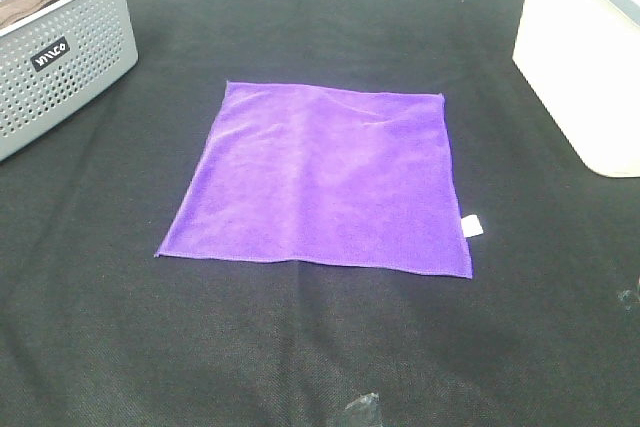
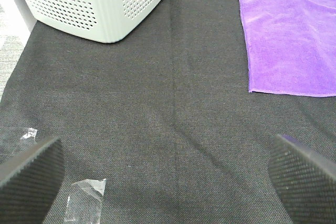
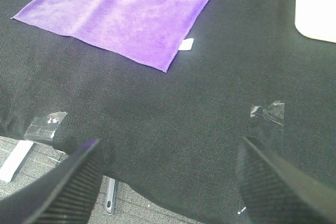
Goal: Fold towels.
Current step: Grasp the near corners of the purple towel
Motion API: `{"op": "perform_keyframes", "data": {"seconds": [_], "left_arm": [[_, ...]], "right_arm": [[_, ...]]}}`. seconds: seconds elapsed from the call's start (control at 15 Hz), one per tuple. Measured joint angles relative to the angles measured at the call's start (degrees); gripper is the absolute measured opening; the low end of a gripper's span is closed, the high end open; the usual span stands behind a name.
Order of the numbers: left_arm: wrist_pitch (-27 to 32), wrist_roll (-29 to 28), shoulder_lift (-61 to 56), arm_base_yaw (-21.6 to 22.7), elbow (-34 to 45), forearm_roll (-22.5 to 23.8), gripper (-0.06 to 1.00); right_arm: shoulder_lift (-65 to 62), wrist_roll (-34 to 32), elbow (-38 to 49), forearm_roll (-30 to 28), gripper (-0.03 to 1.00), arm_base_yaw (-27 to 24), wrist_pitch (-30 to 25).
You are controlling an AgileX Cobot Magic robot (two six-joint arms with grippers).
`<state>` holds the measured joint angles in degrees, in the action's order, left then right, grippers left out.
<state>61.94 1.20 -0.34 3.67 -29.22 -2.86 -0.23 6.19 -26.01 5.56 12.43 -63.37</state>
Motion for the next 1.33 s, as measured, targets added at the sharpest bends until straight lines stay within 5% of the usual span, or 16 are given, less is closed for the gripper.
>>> {"op": "perform_keyframes", "data": {"seconds": [0.27,0.53,1.33], "left_arm": [[0.0,0.0,0.0,0.0,0.0,0.0,0.99],[0.0,0.0,0.0,0.0,0.0,0.0,0.99],[0.0,0.1,0.0,0.0,0.0,0.0,0.99]], "right_arm": [[0.0,0.0,0.0,0.0,0.70,0.0,0.0],[1.0,-1.3,0.0,0.1,0.94,0.0,0.1],[0.0,-0.6,0.0,0.2,0.96,0.0,0.1]]}}
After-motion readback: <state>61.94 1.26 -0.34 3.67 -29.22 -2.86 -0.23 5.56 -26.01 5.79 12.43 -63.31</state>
